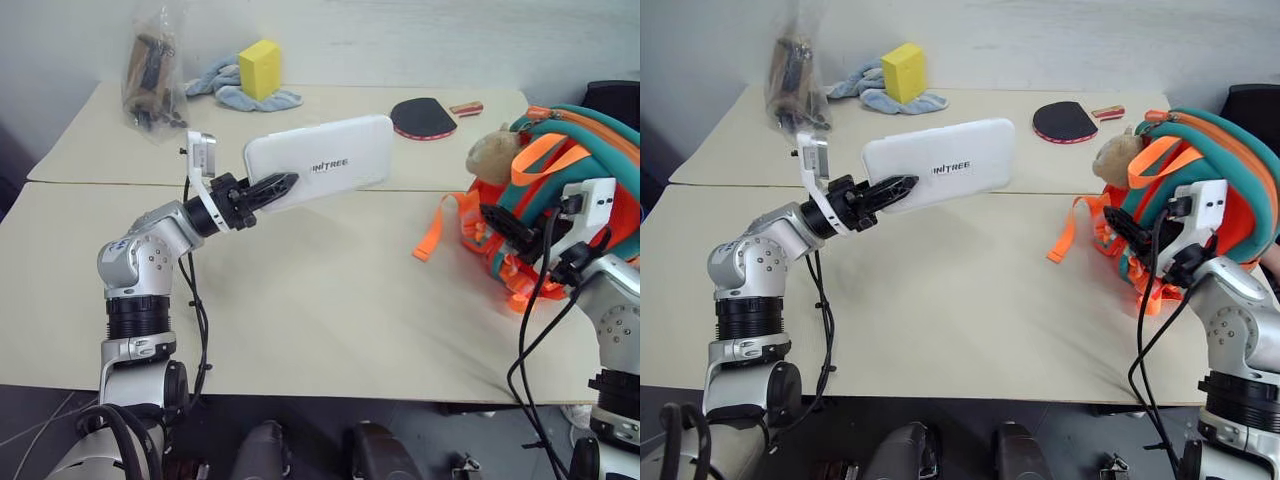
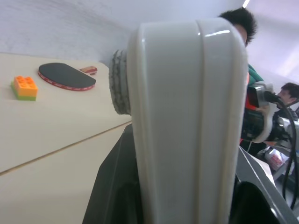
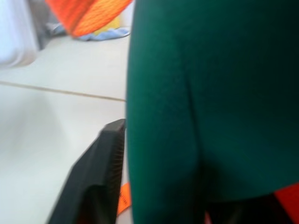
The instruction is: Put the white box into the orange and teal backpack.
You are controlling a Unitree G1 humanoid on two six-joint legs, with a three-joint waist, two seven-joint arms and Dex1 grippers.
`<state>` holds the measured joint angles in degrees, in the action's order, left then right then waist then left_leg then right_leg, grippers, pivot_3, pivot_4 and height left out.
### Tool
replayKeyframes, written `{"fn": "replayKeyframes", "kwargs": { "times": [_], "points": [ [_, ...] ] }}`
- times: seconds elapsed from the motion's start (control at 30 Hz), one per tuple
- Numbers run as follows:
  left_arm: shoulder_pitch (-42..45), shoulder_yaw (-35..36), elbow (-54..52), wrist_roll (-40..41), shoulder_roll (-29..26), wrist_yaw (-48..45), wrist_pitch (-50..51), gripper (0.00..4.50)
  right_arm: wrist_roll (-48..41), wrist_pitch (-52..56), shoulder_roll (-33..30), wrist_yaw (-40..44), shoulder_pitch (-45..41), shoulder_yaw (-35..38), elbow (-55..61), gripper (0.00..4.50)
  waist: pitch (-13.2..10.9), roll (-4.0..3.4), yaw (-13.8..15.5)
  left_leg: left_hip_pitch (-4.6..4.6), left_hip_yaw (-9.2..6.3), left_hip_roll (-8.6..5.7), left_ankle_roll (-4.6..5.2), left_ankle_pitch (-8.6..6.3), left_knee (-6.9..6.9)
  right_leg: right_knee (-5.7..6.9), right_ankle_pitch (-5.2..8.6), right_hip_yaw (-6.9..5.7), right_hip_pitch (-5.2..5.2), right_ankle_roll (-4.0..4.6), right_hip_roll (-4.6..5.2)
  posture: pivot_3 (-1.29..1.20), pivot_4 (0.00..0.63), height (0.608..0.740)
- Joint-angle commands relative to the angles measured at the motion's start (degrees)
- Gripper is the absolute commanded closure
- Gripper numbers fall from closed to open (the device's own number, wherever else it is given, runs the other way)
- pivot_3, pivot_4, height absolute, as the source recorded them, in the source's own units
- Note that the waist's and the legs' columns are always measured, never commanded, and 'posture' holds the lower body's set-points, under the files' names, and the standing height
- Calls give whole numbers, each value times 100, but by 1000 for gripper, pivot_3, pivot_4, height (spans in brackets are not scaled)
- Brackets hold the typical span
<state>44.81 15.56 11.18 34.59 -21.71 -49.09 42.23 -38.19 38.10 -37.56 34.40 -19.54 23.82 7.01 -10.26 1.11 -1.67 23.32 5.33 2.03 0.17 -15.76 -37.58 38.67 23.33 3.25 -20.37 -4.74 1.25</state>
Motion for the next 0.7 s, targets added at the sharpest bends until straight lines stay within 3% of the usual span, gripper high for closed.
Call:
{"fn": "replayKeyframes", "kwargs": {
  "times": [0.03, 0.13, 0.37, 0.53, 0.7],
  "points": [
    [294, 4, -108, 50, -96, 1, -334, 3175, -845, 407, -443, 799, 172, 123, 979, 3626, -1, -1, 3, 1, 0, 0, 0, 0, 1, 0, 0, 0, -1, 0, 0, 0, 150, 740],
    [451, -53, -68, 111, -134, -57, -413, 3175, -1648, 913, -768, 1163, 319, 244, 1542, 4483, -3, 2, 5, 2, 0, 3, 0, 0, 3, -1, 0, -2, -2, 0, -1, 0, 150, 740],
    [872, -69, -30, 501, -421, -631, -120, 3175, -3630, 1831, -1711, 1854, 938, 864, 2539, 4483, -5, 5, 5, 2, -2, 3, 0, 0, 6, -10, 0, -3, 1, 0, -2, 0, 150, 740],
    [958, 28, -152, 1167, -763, -1333, 458, 3175, -4215, 2172, -2233, 2014, 1517, 1354, 2578, 4483, -11, 15, 3, 1, -3, 6, 0, 1, 7, -11, 0, -3, 2, 0, -3, 0, 150, 740],
    [971, -297, -215, 1130, -937, -1858, 371, 3175, -4843, 2541, -2557, 2400, 2030, 2123, 2317, 4483, -13, 20, 22, 0, -4, 5, 0, 1, 4, -18, 0, -4, 10, 0, -3, 0, 150, 740]
  ]
}}
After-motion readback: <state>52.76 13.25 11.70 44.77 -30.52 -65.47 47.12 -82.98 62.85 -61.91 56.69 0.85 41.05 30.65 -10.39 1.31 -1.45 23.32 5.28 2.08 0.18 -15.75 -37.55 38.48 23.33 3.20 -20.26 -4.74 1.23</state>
